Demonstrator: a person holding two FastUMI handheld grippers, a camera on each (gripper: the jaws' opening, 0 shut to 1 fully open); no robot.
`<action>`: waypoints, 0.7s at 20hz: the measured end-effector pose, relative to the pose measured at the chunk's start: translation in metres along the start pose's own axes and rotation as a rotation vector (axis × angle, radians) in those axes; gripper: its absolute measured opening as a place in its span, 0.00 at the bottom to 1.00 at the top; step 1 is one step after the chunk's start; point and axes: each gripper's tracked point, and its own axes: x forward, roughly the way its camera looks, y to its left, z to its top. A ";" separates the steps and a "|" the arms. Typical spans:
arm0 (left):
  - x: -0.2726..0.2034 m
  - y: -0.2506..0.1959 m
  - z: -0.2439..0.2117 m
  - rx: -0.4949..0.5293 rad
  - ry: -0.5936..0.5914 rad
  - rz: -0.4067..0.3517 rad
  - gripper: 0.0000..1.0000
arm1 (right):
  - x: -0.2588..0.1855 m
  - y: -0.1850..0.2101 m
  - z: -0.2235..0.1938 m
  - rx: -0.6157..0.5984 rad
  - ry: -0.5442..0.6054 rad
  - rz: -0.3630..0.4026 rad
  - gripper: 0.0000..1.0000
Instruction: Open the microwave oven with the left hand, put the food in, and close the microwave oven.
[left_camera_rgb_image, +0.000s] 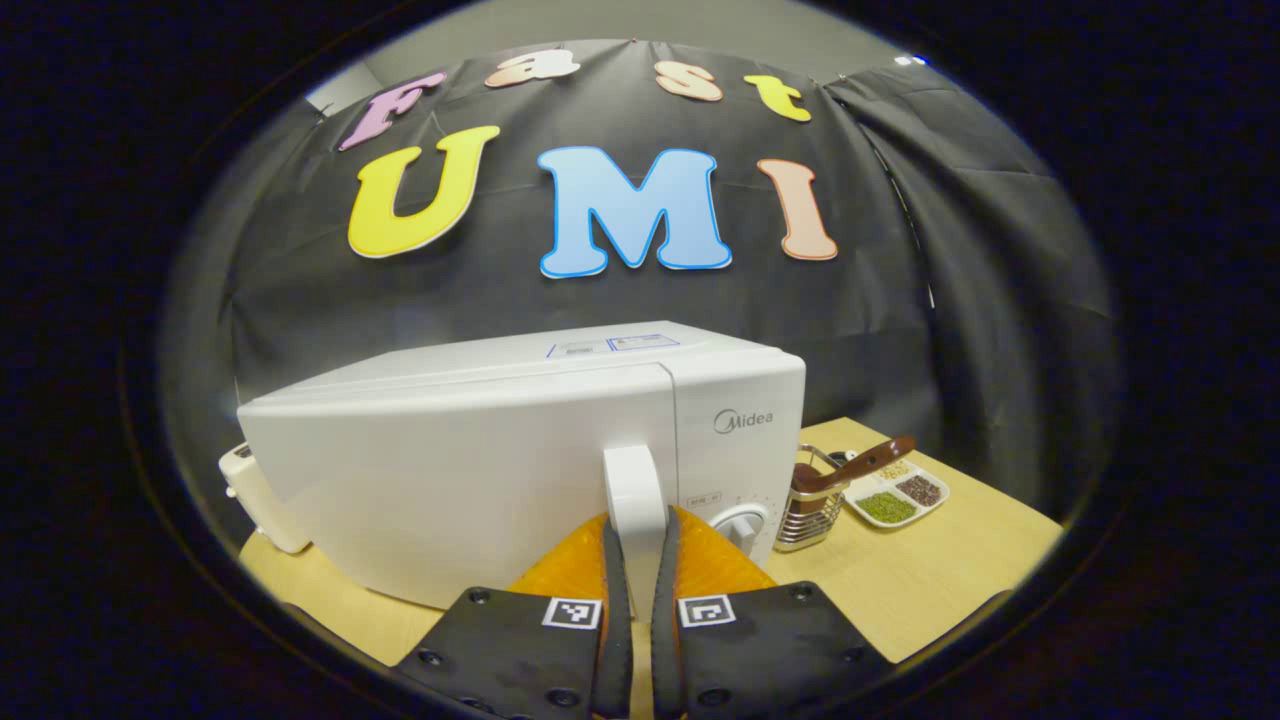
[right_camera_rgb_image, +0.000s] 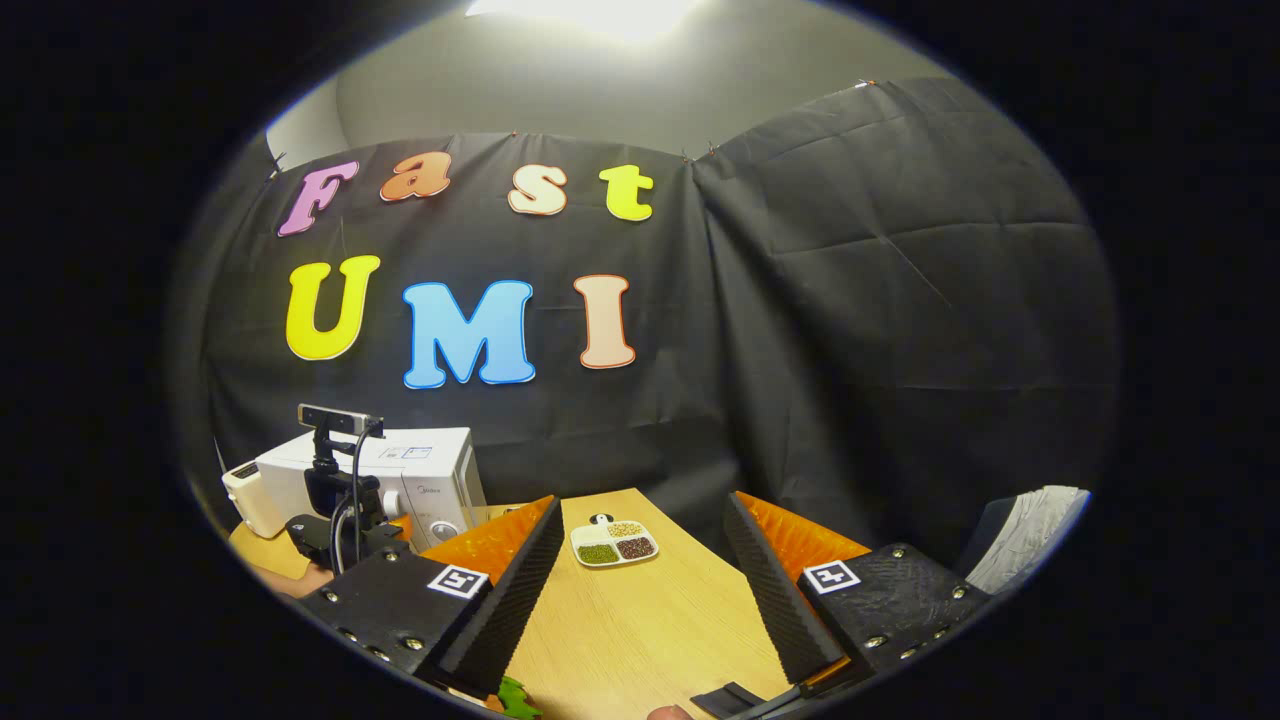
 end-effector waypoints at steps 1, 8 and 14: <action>-0.003 0.000 -0.001 0.004 0.012 0.004 0.10 | -0.001 0.000 0.001 -0.002 0.000 0.009 0.99; -0.043 0.002 -0.004 -0.069 0.008 0.069 0.07 | 0.004 0.005 0.012 -0.022 -0.018 0.100 0.99; -0.084 0.009 -0.016 -0.065 0.039 0.048 0.07 | 0.002 0.027 0.017 -0.001 -0.042 0.223 0.99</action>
